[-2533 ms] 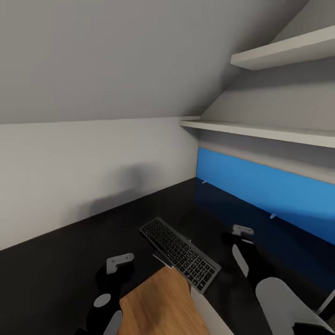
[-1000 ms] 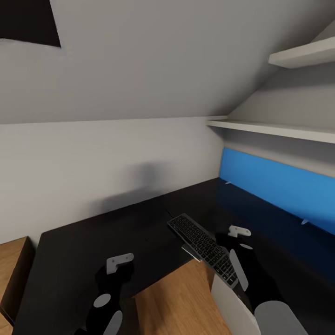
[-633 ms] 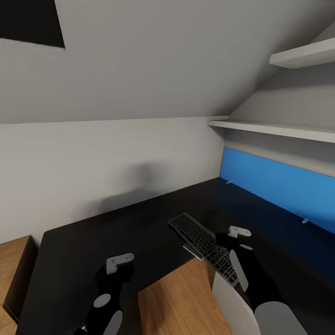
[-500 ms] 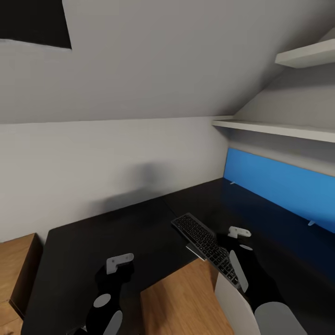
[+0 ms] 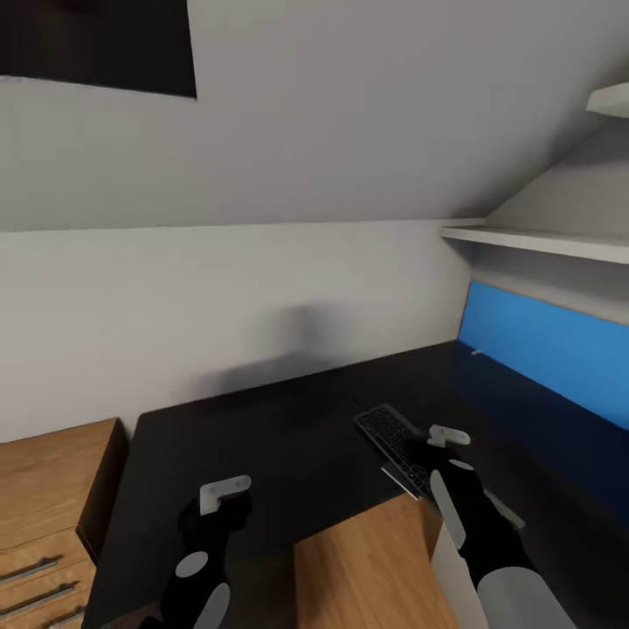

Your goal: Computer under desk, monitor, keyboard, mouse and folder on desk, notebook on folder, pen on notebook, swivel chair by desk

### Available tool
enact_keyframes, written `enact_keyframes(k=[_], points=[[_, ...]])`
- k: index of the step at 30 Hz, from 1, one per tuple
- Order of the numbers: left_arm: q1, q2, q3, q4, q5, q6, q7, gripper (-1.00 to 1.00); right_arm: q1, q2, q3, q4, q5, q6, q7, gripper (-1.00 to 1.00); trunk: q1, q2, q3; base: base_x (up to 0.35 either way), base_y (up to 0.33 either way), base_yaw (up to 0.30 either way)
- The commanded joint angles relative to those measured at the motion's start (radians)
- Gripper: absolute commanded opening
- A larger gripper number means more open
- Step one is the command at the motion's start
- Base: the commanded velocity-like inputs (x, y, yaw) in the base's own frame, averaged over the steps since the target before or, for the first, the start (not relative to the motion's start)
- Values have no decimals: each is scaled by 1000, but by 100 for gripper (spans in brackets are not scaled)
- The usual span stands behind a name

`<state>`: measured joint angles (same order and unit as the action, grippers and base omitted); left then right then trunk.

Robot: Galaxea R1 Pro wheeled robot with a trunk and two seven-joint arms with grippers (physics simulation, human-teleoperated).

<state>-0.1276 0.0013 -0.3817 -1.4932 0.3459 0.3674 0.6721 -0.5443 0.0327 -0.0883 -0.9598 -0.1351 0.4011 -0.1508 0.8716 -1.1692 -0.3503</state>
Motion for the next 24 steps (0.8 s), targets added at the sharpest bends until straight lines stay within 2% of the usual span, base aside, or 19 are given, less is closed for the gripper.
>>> enact_keyframes(k=[1,15,24], points=[[-1,0,-2,-1,5,4,7,100,0,1,-1,-2,-11,3,-6,-100,0,-1,-1,0,0,268],[-1,0,-2,-1,5,4,7,100,1,2,1,-2,-9,1,-6,-100,0,-1,-1,0,0,269],[-1,0,-2,-1,5,4,7,100,7,20,1,-2,-5,1,-7,-100,0,-1,-1,0,0,271]])
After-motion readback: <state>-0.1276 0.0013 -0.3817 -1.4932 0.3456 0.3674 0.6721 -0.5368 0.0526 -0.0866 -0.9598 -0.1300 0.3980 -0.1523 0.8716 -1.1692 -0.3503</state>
